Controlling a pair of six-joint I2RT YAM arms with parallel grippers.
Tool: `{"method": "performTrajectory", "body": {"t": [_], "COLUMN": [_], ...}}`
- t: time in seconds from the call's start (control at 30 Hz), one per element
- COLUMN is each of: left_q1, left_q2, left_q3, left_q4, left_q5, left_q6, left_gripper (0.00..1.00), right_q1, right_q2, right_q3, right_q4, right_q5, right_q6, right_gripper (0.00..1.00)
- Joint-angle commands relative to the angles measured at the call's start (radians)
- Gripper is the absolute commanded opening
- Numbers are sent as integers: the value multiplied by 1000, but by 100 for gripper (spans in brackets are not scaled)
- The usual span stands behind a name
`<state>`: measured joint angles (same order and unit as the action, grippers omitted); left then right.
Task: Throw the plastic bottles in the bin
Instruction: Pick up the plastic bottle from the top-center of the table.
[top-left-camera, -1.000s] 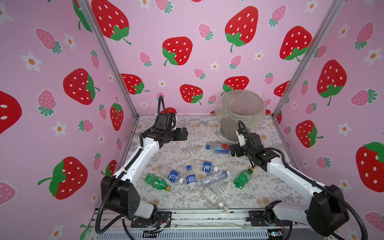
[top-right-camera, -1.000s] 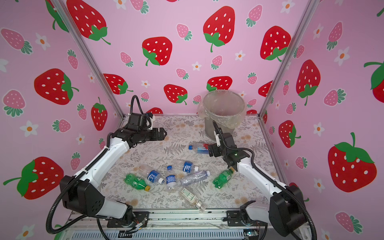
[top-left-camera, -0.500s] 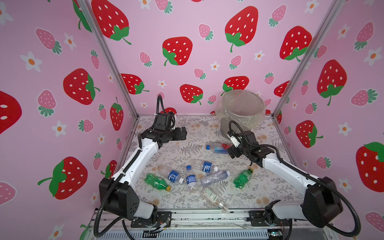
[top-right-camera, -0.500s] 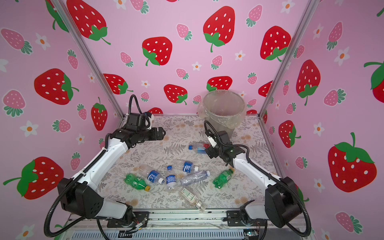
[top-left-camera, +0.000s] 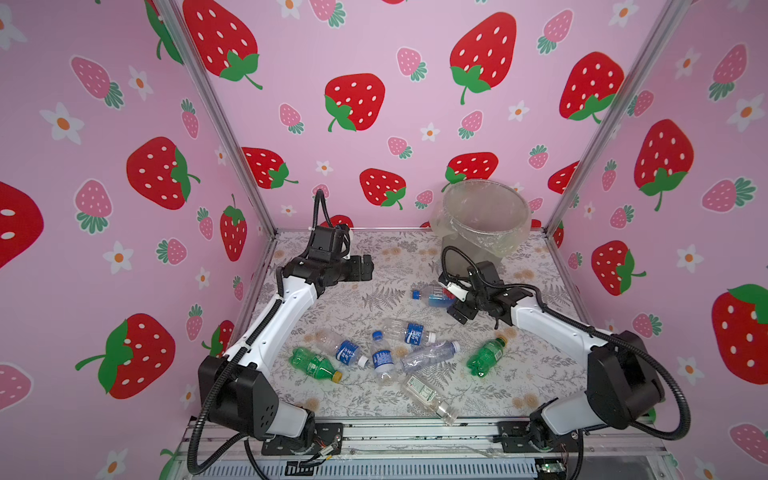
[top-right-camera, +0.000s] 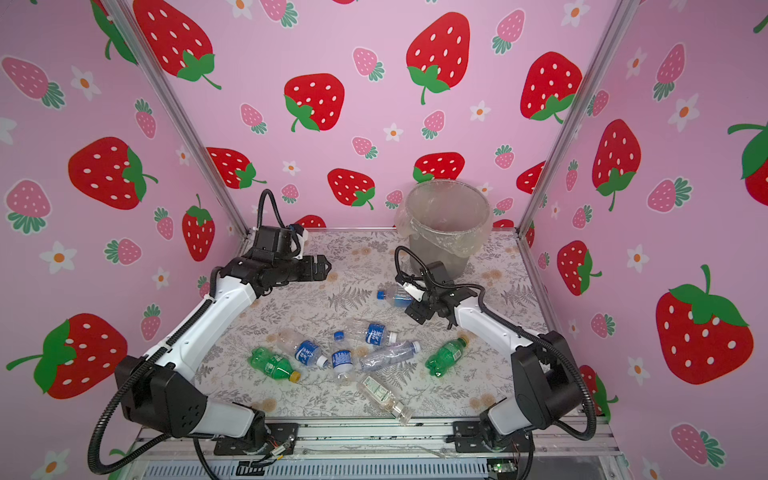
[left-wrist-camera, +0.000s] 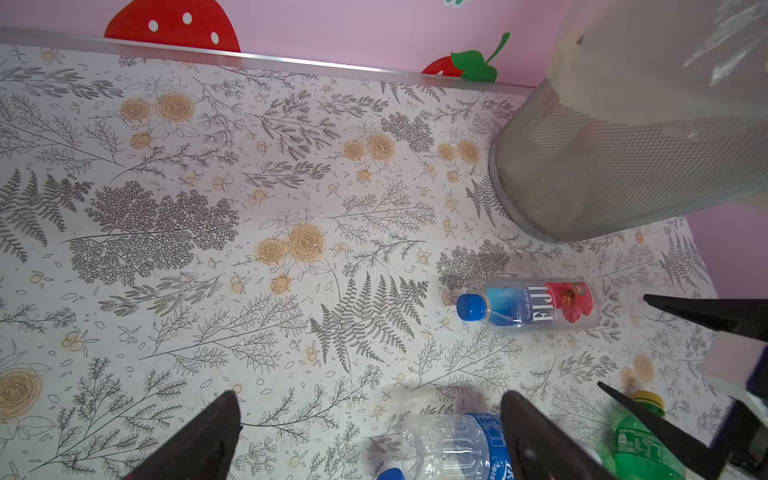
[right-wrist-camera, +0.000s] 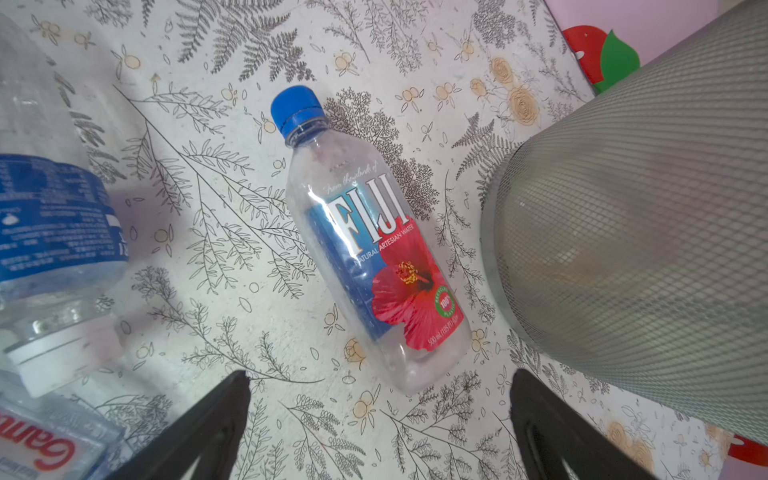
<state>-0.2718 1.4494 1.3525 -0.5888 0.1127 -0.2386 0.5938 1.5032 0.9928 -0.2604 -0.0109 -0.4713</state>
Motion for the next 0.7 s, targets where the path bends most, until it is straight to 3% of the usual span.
{"method": "performTrajectory", "body": {"t": [0.0, 0.23, 0.67], "left_q1": [4, 3, 6], "left_q2": [-6, -8, 8], "left_q3": [27, 26, 37], "left_q4": [-19, -21, -40], "left_q5": [1, -7, 6], "left_q6": [12, 15, 19], "left_gripper": [99, 99, 99], "right_q1": [6, 4, -30], "right_q2": [18, 45, 166], "right_q3": [39, 36, 118], "right_q4": [-49, -10, -31], "right_q5": [-57, -40, -72], "right_q6": [-94, -186, -241], "right_gripper": [99, 99, 99]}}
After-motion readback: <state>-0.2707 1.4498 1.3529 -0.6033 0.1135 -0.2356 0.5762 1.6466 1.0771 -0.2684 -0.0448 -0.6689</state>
